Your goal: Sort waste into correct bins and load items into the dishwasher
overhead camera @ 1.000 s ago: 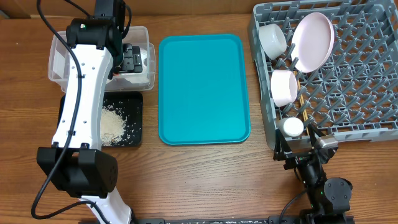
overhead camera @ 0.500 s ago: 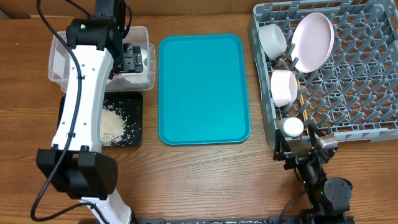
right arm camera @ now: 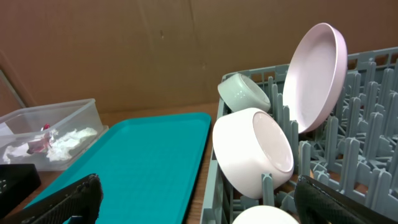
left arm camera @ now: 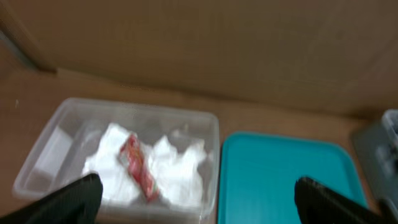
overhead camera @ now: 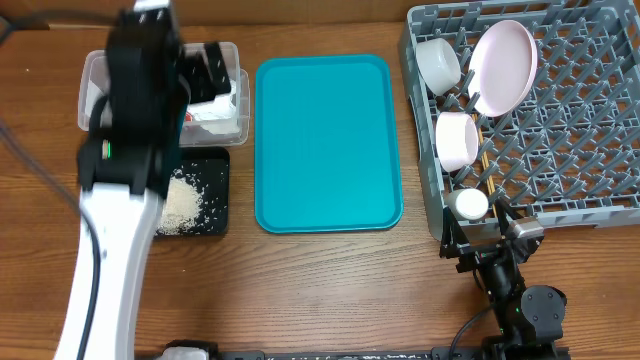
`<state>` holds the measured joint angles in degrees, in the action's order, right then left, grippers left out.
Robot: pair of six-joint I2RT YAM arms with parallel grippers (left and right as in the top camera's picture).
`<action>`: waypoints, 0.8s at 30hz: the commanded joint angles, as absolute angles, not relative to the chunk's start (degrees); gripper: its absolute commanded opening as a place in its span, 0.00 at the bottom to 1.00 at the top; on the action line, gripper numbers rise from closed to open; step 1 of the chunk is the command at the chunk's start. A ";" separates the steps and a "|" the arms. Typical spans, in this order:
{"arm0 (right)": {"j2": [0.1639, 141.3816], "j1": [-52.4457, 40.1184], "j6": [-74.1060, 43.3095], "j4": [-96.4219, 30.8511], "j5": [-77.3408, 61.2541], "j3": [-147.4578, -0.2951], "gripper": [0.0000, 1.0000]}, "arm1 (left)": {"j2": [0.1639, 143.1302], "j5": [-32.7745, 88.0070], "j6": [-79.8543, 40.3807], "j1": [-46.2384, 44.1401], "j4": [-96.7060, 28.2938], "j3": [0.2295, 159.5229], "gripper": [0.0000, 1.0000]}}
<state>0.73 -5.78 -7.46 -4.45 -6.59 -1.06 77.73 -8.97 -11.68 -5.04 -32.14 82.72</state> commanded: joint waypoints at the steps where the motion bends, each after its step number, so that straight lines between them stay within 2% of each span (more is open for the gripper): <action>1: 0.16 -6.20 -7.51 -4.21 -6.04 -0.47 1.00 | 69.28 -5.48 -11.33 -3.77 -24.99 68.29 1.00; 13: 0.16 -6.20 -7.49 -4.21 -6.04 -0.47 1.00 | 34.72 -5.98 -9.19 -2.15 -1.78 23.88 1.00; 20: 0.16 -6.20 -7.49 -4.21 -6.04 -0.47 1.00 | 19.00 -6.52 -9.26 -2.15 8.36 7.70 1.00; 24: 0.16 -6.20 -7.49 -4.21 -6.04 -0.47 1.00 | 11.70 -6.59 -9.17 -2.15 9.69 1.78 1.00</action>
<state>0.73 -5.78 -7.46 -4.47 -6.57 -1.06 16.27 -6.20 -10.28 -2.57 9.04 5.28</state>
